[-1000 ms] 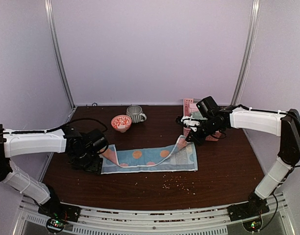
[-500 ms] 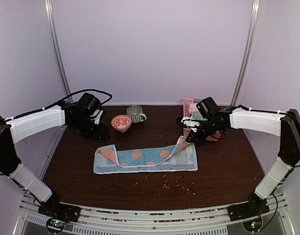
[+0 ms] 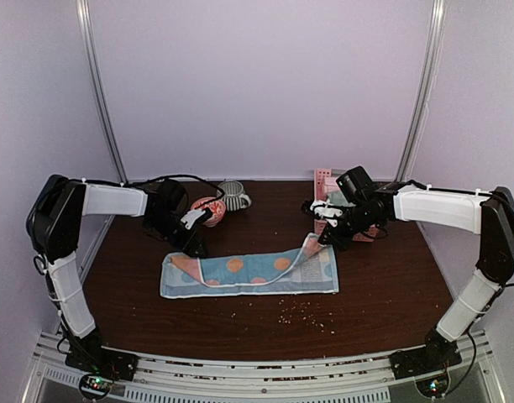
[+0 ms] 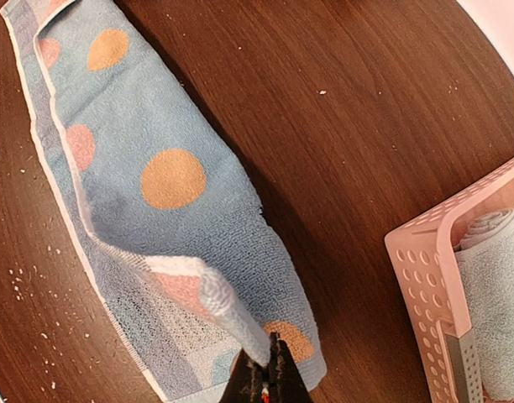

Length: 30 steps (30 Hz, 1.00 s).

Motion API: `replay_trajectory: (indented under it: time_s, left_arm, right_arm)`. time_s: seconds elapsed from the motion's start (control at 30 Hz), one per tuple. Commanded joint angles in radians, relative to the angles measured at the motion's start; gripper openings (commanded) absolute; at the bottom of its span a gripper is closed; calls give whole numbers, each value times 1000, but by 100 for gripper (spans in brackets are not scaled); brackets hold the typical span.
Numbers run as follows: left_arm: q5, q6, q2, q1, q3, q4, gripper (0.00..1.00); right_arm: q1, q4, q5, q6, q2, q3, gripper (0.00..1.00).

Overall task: Roll the towels
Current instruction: Pick up the towel from the center of the board.

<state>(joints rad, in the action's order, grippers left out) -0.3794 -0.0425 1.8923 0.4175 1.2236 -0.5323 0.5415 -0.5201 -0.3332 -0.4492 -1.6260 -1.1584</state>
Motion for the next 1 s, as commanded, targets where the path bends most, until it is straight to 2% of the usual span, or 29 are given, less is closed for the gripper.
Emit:
replay_trajectory:
  time_s: [0.0, 0.2, 0.33, 0.63, 0.73, 0.87, 0.97]
  left_arm:
    - [-92, -112, -2, -34, 37, 47, 64]
    - [-73, -133, 13, -53, 98, -8, 66]
    - [-221, -201, 54, -84, 114, -90, 62]
    - [-203, -213, 102, -100, 102, -103, 63]
    - [-237, -212, 139, -105, 109, -124, 62]
    - [-229, -210, 167, -107, 116, -143, 59]
    - [-248, -209, 167, -109, 120, -147, 49]
  right_arm:
    - [-6, -4, -9, -14, 14, 6, 0]
    - [-6, -10, -10, -20, 4, 4, 0]
    - [-6, -14, -13, -20, -2, 3, 0]
    - [-6, -22, -31, -25, -21, -1, 1]
    - [-6, -24, -32, -25, -24, -3, 1]
    - [-6, -24, -27, -25, -20, -2, 1]
    - [-6, -23, -24, -25, -21, 0, 1]
